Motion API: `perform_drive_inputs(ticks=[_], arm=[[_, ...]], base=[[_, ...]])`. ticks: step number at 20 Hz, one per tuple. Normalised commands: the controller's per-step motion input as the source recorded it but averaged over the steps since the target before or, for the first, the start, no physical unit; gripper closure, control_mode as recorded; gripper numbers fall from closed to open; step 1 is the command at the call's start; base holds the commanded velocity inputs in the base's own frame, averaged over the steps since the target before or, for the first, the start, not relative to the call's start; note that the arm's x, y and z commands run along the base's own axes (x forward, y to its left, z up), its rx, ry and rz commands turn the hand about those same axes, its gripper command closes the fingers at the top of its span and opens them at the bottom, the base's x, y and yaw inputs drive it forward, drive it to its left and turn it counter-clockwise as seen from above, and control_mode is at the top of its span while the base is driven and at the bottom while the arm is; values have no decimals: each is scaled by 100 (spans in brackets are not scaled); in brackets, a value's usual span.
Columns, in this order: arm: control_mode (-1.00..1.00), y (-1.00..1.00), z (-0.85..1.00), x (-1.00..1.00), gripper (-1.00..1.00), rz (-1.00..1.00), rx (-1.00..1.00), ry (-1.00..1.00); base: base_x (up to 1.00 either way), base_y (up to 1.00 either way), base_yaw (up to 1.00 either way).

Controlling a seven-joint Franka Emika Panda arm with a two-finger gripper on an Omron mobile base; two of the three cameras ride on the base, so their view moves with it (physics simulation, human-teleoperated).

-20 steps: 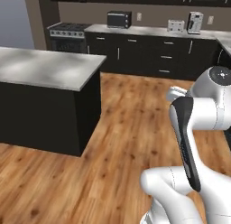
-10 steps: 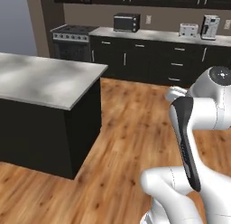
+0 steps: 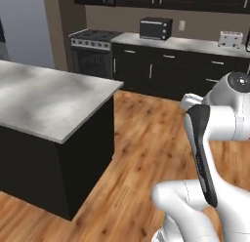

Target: Take the cheese, steak, and avocado from the fridge and place them on the plate on the dining counter to create an appetizer plate.

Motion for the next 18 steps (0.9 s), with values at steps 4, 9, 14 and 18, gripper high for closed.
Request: perform_drive_inputs(ticks=[4, 9, 14, 18], arm=[[100, 0, 0, 0, -100, 0, 0, 0], [100, 0, 0, 0, -100, 0, 0, 0], [100, 0, 0, 0, -100, 0, 0, 0], [100, 0, 0, 0, -100, 0, 0, 0]], base=[[100, -53, 28], [100, -55, 29], [100, -59, 30], [100, -59, 30]])
